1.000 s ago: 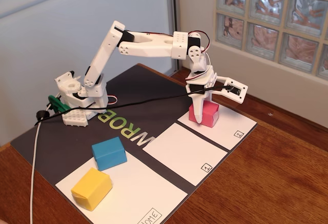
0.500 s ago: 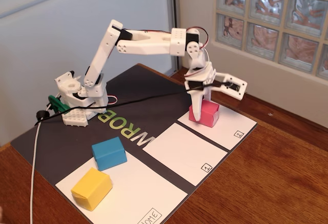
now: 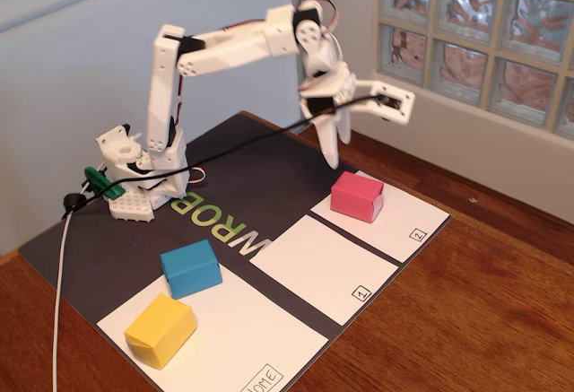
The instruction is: Move box red to zone 2
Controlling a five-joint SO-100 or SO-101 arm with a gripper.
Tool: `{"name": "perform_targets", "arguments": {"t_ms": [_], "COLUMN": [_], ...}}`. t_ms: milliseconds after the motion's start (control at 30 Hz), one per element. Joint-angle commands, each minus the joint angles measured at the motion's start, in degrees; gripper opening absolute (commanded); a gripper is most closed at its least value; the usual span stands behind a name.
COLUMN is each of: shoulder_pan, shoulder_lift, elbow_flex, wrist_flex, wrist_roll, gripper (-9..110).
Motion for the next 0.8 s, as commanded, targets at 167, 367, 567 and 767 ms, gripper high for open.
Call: {"name": "perform_targets", "arguments": {"t_ms": [167, 367, 567, 767], "shoulder_pan": [2.0, 4.7, 7.2, 12.0], "shoulder_lift": [25.7, 41.3, 50.4, 53.3], "elbow_flex": [19.1, 32.4, 38.9, 41.6], "wrist_flex": [1.1, 1.9, 3.5, 5.8], "wrist_roll": [-1.8, -4.0, -5.6, -8.9], "gripper": [14, 0, -1, -1]}}
